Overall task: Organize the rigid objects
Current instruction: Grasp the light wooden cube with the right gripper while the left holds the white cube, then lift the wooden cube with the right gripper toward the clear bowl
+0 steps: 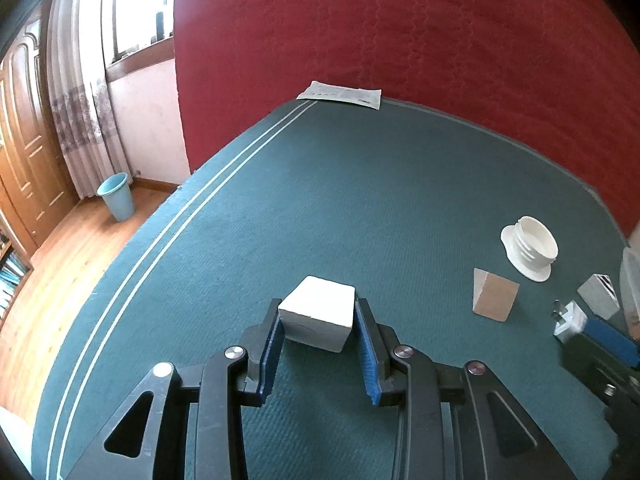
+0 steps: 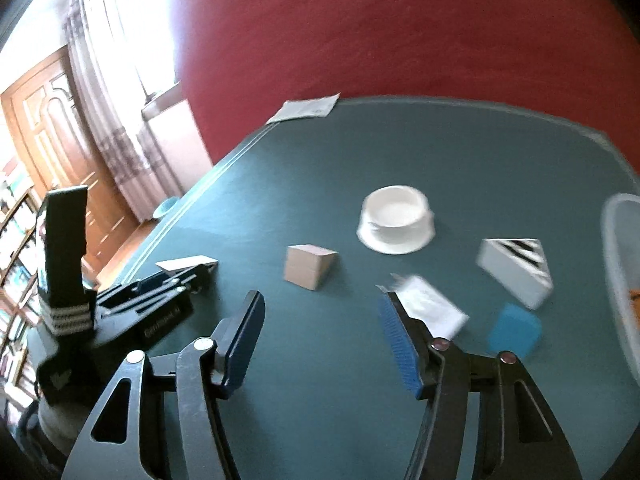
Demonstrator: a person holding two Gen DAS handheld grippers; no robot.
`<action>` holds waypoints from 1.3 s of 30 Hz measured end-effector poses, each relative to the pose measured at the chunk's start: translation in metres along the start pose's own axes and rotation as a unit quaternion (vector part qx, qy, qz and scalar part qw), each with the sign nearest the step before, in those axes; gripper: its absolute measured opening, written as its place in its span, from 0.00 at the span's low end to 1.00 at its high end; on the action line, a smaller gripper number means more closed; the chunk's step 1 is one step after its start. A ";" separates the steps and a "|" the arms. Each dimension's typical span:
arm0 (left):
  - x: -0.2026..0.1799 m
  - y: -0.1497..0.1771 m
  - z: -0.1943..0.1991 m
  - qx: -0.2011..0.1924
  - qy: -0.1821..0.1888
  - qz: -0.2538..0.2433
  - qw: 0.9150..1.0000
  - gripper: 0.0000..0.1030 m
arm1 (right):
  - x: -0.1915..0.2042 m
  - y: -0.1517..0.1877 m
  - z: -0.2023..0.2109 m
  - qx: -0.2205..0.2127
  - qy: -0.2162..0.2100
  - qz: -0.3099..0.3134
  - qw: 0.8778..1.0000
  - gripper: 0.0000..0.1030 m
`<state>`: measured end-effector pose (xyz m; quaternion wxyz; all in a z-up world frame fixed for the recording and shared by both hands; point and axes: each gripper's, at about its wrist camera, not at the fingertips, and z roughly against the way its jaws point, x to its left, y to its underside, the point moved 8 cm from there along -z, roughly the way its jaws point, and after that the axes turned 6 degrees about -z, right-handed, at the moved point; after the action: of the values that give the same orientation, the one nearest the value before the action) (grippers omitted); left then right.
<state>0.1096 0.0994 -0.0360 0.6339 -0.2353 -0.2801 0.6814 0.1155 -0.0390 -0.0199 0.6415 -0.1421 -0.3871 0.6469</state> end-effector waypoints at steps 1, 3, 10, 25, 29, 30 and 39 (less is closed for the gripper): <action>0.000 0.000 0.000 -0.001 -0.003 -0.001 1.000 0.35 | 0.004 0.000 -0.006 0.006 -0.003 0.001 1.000 0.53; -0.001 0.000 0.000 -0.001 -0.008 0.000 1.000 0.35 | 0.013 -0.001 -0.019 0.019 -0.006 0.002 1.000 0.50; 0.004 0.003 -0.005 0.011 -0.015 0.015 1.000 0.35 | 0.033 -0.009 -0.046 0.031 -0.004 0.018 0.999 0.42; 0.001 0.002 -0.007 0.010 -0.017 0.023 1.000 0.35 | 0.036 -0.021 -0.076 0.023 0.071 0.044 0.996 0.39; 0.001 0.002 -0.007 0.010 -0.017 0.022 1.000 0.35 | 0.035 -0.023 -0.076 0.023 0.071 0.042 0.996 0.39; 0.001 0.001 -0.007 0.010 -0.017 0.022 1.000 0.35 | 0.035 -0.021 -0.074 0.023 0.073 0.044 0.996 0.39; 0.001 0.002 -0.007 0.009 -0.016 0.022 1.000 0.35 | 0.036 -0.018 -0.069 0.022 0.068 0.035 0.997 0.31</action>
<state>0.1125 0.1010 -0.0422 0.6162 -0.2246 -0.2788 0.7015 0.1704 0.0146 -0.0421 0.6463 -0.1854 -0.3228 0.6661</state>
